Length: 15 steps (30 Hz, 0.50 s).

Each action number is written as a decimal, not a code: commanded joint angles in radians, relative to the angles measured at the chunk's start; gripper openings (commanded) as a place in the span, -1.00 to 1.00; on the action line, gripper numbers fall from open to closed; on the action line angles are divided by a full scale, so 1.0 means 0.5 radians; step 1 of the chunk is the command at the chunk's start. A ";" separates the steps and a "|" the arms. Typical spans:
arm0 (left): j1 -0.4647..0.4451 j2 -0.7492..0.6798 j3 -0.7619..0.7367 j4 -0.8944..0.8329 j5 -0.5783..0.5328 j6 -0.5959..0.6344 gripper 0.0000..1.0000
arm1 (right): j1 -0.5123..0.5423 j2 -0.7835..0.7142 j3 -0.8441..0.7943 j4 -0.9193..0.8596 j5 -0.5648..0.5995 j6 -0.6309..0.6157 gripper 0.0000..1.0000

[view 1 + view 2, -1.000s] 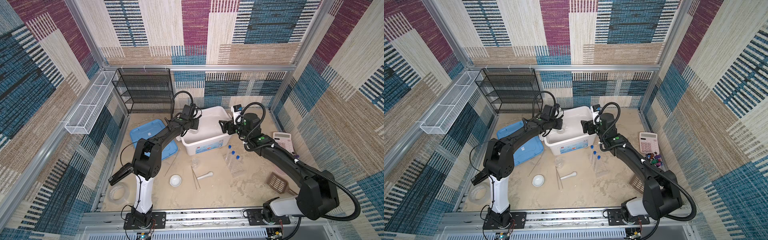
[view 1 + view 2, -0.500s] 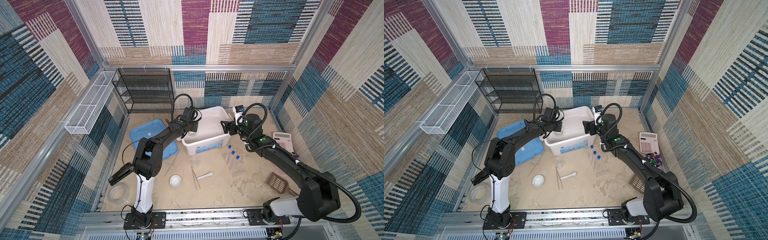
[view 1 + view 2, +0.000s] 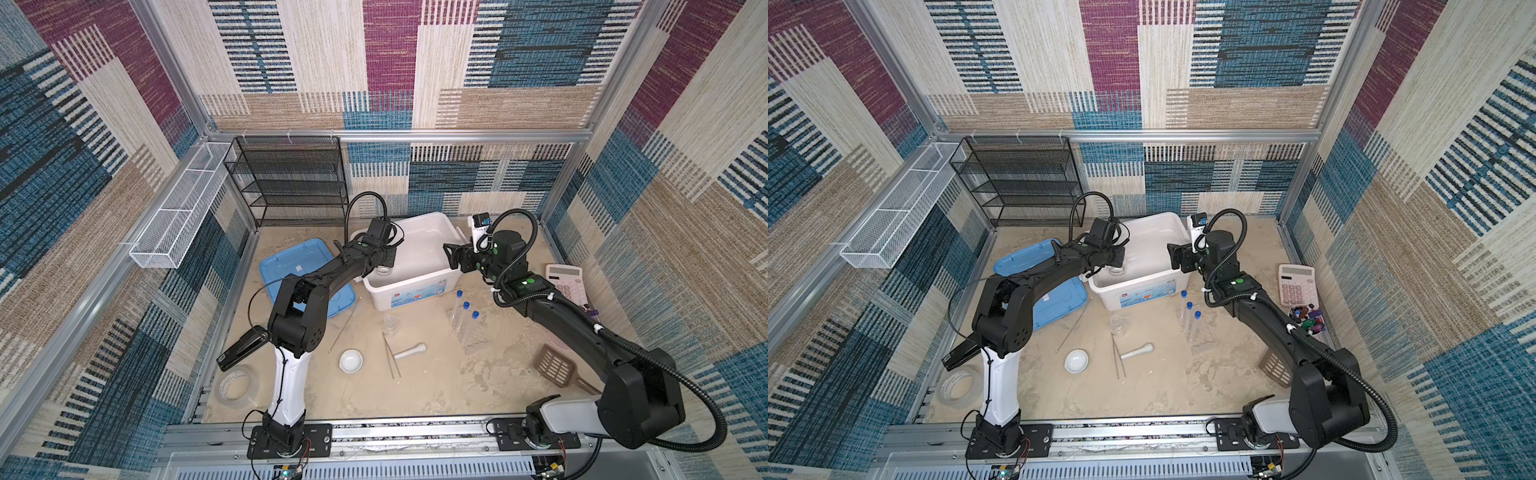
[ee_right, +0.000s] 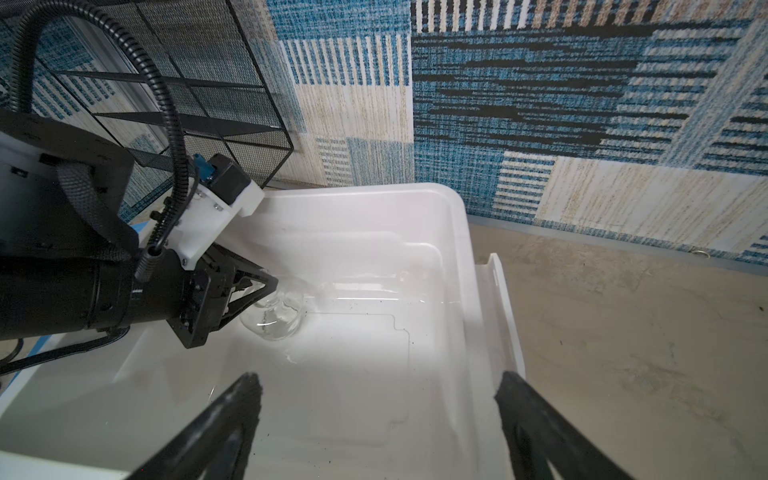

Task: Organize the chemistry lab equipment
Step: 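Lower the held flask into the white bin with the left gripper, then open the left gripper to release the flask inside the bin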

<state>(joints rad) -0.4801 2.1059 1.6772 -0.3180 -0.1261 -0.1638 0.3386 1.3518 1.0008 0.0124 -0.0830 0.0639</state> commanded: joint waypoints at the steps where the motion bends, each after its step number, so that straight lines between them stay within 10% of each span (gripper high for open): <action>1: 0.003 0.010 -0.001 0.057 -0.030 0.000 -0.58 | -0.001 -0.019 -0.007 0.070 0.036 0.022 0.82; 15: -0.008 -0.032 0.014 0.038 0.059 0.014 -0.12 | -0.009 -0.042 -0.018 0.049 0.029 -0.010 0.83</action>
<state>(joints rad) -0.4820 2.1063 1.6772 -0.3176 -0.1131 -0.1638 0.3344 1.3411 0.9916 0.0162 -0.0681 0.0635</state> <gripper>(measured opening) 0.437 0.914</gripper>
